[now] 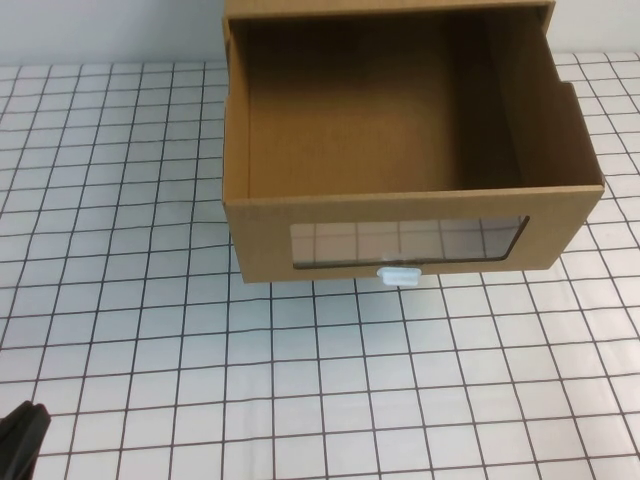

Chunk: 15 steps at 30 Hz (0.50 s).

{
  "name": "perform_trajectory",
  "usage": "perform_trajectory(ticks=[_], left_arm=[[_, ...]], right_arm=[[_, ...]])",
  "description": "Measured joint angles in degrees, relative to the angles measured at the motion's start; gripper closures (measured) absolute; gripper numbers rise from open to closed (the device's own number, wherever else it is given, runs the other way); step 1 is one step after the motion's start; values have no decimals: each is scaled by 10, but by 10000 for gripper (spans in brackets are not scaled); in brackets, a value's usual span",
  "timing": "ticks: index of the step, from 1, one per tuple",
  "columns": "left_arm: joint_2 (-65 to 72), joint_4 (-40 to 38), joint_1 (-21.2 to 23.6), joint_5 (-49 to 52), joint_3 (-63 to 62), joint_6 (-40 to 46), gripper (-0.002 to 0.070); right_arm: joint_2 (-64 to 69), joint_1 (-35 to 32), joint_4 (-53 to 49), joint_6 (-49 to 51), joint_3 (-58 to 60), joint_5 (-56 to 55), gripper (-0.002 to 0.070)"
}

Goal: Open the shoe box
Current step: 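Pull the top drawer of the cardboard box fully open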

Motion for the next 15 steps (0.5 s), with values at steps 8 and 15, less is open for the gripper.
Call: perform_trajectory(ticks=[8,15], left_arm=[[0,0,0,0,0,0,678],[0,0,0,0,0,0,678]], right_arm=[[-4,12,14,0,6,25,689],[-4,12,28,0,9,17,689]])
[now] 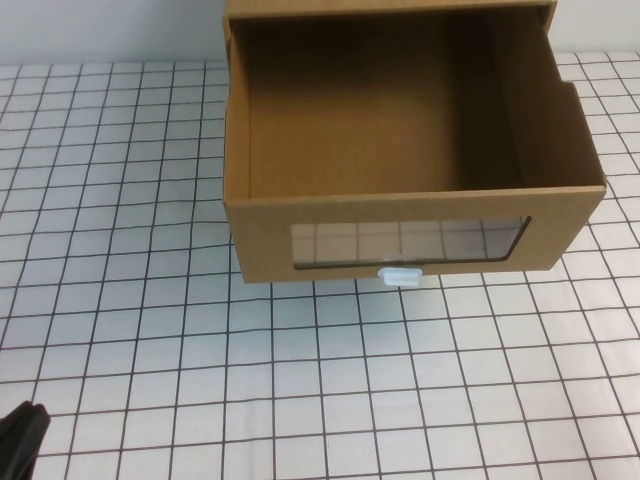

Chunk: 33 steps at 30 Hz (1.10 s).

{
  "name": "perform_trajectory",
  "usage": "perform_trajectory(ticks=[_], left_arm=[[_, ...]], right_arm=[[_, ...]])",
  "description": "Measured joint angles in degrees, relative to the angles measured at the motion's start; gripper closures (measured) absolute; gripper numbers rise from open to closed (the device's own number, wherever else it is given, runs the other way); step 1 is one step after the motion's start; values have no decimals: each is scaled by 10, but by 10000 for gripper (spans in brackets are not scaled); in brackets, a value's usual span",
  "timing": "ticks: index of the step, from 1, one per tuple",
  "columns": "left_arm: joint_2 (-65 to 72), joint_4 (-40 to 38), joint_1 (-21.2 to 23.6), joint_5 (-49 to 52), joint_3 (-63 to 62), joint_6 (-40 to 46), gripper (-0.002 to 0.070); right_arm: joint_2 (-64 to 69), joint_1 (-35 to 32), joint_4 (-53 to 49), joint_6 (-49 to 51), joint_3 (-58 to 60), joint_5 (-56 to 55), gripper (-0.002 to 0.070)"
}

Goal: Open the shoe box
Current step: 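Pull the top drawer of the cardboard box fully open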

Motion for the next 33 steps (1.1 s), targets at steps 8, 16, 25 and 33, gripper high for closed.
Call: perform_trajectory(ticks=[8,16,25,33], left_arm=[[0,0,0,0,0,0,678],[0,0,0,0,0,0,678],[0,0,0,0,0,0,678],[0,0,0,0,0,0,678]], right_arm=[[0,6,286,-297,9,17,689],[0,11,313,-337,9,141,689],[-1,11,313,-338,9,153,689],[-1,11,314,-340,9,153,689]])
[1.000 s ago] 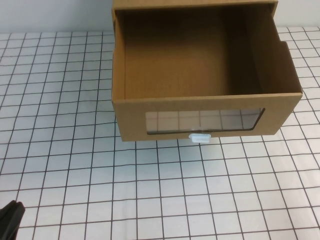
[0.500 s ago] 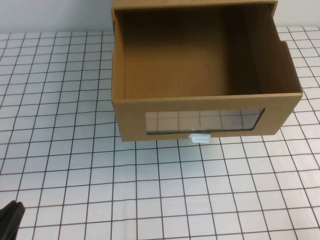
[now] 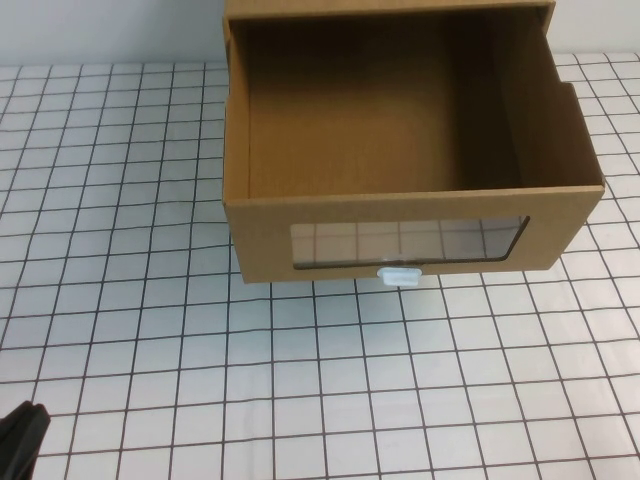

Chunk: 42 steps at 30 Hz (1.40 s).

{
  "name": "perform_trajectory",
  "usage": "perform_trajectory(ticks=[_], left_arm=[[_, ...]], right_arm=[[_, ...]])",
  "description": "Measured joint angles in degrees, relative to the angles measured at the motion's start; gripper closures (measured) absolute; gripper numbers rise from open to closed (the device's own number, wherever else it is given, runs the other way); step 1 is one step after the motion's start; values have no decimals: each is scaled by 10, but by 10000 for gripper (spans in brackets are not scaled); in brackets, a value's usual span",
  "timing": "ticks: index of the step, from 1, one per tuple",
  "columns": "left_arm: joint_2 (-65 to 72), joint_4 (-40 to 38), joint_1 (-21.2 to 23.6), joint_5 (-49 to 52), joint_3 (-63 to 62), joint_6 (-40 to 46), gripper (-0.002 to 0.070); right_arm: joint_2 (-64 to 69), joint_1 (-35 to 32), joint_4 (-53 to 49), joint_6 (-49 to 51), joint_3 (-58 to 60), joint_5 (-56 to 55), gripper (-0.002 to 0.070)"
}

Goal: Open the shoe box
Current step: 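Pull the top drawer of the cardboard box fully open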

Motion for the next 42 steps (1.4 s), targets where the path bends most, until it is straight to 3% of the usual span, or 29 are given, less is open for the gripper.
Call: perform_trajectory(ticks=[14,20,24,32,42], left_arm=[[-1,18,5,-18,0,-9,678],[-46,112,76,-39,0,-60,678],[-71,136,106,1,0,-86,678],[-71,167,110,136,0,-101,678],[-72,174,110,155,0,-101,678]], right_arm=[[0,0,0,0,0,0,689],[0,0,0,0,0,0,689],[0,0,0,0,0,1,689],[-2,0,12,-1,0,1,689],[-2,0,15,-1,0,1,689]])
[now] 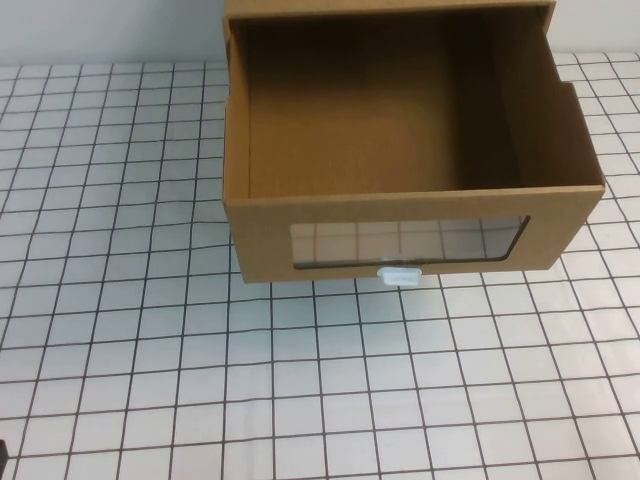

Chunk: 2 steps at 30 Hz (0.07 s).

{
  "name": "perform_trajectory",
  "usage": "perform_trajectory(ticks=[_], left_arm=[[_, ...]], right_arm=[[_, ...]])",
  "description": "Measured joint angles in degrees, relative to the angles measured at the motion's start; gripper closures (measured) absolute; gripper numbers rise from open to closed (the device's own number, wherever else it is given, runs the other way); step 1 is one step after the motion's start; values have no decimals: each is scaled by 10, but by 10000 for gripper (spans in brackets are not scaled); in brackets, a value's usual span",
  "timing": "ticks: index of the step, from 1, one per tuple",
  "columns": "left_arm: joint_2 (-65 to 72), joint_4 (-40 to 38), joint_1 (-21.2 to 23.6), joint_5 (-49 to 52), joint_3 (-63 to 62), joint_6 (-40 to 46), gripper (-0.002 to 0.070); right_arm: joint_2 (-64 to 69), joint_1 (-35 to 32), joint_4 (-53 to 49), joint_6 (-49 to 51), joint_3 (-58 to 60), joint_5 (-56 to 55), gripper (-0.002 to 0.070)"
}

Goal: Open the shoe box
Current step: 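Pull the top drawer of the cardboard box fully open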

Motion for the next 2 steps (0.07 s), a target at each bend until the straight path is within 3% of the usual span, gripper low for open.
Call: perform_trajectory(ticks=[2], left_arm=[[0,0,0,0,0,0,678]], right_arm=[[0,0,0,0,0,0,689]])
